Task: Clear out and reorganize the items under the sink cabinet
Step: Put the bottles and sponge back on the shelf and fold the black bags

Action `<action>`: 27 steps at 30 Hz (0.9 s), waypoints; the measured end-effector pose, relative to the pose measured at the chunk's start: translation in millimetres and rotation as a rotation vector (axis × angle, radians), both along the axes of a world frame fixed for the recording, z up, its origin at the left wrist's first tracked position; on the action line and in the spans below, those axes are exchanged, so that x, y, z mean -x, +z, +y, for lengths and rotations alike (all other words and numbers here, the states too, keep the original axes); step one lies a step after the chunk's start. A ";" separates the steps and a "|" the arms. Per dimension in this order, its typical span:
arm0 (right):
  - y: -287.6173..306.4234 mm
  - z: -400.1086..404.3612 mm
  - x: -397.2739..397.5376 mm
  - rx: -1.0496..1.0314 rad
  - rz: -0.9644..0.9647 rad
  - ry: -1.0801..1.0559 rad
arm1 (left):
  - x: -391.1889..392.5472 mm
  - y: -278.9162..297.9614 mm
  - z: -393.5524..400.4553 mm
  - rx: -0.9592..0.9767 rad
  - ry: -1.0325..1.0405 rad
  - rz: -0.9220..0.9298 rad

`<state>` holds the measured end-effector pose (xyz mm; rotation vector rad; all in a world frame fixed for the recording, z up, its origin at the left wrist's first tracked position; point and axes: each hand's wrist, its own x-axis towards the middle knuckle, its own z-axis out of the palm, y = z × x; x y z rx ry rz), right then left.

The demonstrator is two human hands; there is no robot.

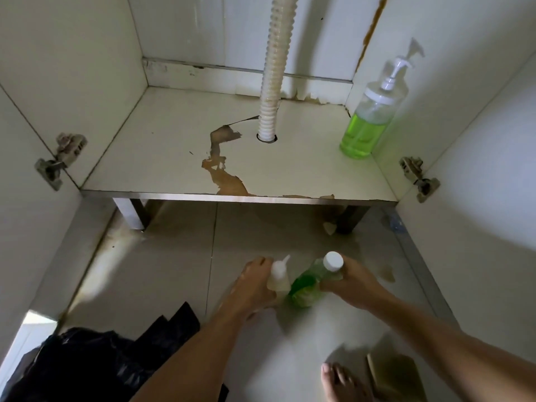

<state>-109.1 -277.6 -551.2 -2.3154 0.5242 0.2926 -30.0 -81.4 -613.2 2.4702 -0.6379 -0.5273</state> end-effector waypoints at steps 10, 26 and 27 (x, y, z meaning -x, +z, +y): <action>140.0 -43.3 -42.2 -0.196 -0.407 -0.156 | -22.1 117.2 -20.9 0.287 -0.080 -0.147; 141.3 -116.9 -259.4 -0.296 -0.516 -0.232 | -224.4 175.2 -138.7 0.200 0.102 -0.196; 142.8 -119.4 -269.9 -0.291 -0.513 -0.229 | -233.2 174.4 -143.2 0.189 0.100 -0.195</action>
